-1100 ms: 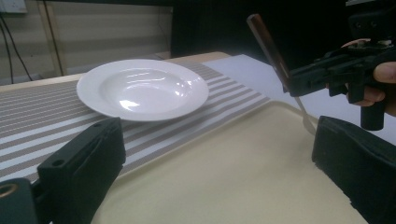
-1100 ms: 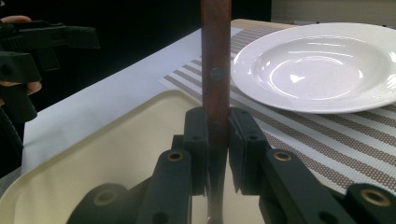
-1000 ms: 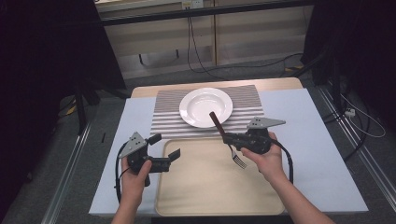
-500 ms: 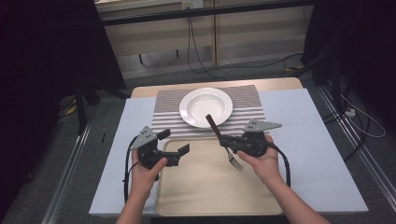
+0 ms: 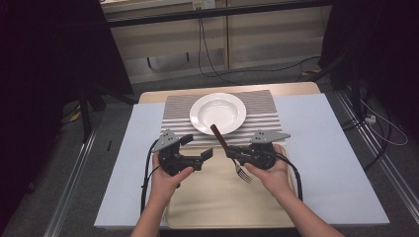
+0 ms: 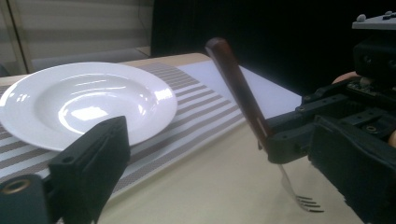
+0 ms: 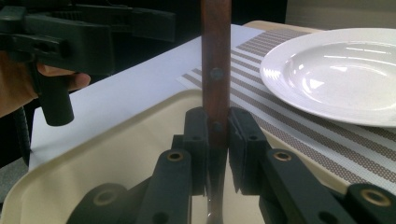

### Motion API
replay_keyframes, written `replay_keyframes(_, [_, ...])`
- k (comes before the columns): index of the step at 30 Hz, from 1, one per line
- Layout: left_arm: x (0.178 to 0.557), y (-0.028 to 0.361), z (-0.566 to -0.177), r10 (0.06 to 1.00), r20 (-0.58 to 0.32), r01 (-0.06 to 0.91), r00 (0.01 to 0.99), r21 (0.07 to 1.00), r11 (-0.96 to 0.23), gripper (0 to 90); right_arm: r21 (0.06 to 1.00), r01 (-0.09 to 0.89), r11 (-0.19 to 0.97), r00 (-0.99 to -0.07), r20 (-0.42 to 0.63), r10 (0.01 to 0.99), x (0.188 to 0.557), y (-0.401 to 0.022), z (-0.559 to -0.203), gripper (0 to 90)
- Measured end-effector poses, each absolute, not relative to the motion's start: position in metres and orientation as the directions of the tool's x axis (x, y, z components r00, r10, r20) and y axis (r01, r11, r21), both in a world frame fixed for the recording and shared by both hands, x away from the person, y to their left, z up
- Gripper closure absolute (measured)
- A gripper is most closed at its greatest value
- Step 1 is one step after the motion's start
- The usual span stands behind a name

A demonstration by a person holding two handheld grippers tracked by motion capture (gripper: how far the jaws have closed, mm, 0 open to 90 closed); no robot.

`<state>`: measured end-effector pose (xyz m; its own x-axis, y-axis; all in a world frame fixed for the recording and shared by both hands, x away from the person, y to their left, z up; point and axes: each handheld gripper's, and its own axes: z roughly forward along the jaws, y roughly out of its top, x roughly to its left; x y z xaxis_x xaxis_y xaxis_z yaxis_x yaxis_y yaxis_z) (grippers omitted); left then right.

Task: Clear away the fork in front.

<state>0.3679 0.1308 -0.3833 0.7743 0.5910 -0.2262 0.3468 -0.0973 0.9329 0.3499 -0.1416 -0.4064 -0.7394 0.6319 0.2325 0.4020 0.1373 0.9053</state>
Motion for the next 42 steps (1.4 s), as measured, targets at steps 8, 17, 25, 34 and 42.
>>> replay_keyframes(8, [0.371, 0.121, -0.381, 0.592, -0.250, 0.370, 0.766, 0.925, -0.088, 13.5, 0.908, 0.394, 0.142, -0.746, 0.225, 0.627, 0.347, -0.135, -0.406, 78.6])
replay_keyframes(17, [0.377, 0.113, -0.382, 0.586, -0.264, 0.381, 0.766, 0.921, -0.082, 22.8, 0.914, 0.380, 0.141, -0.751, 0.216, 0.625, 0.345, -0.131, -0.405, 78.6])
replay_keyframes(25, [0.377, 0.110, -0.384, 0.579, -0.277, 0.392, 0.767, 0.917, -0.081, 33.4, 0.918, 0.369, 0.145, -0.750, 0.203, 0.630, 0.345, -0.129, -0.405, 78.6])
replay_keyframes(34, [0.377, 0.104, -0.385, 0.479, -0.374, 0.453, 0.794, 0.890, -0.056, 75.1, 0.929, 0.346, 0.135, -0.753, 0.189, 0.630, 0.341, -0.124, -0.404, 78.5])
replay_keyframes(42, [0.377, 0.109, -0.380, 0.463, -0.369, 0.442, 0.806, 0.895, -0.055, 79.2, 0.946, 0.302, 0.118, -0.764, 0.167, 0.623, 0.339, -0.120, -0.405, 77.8])
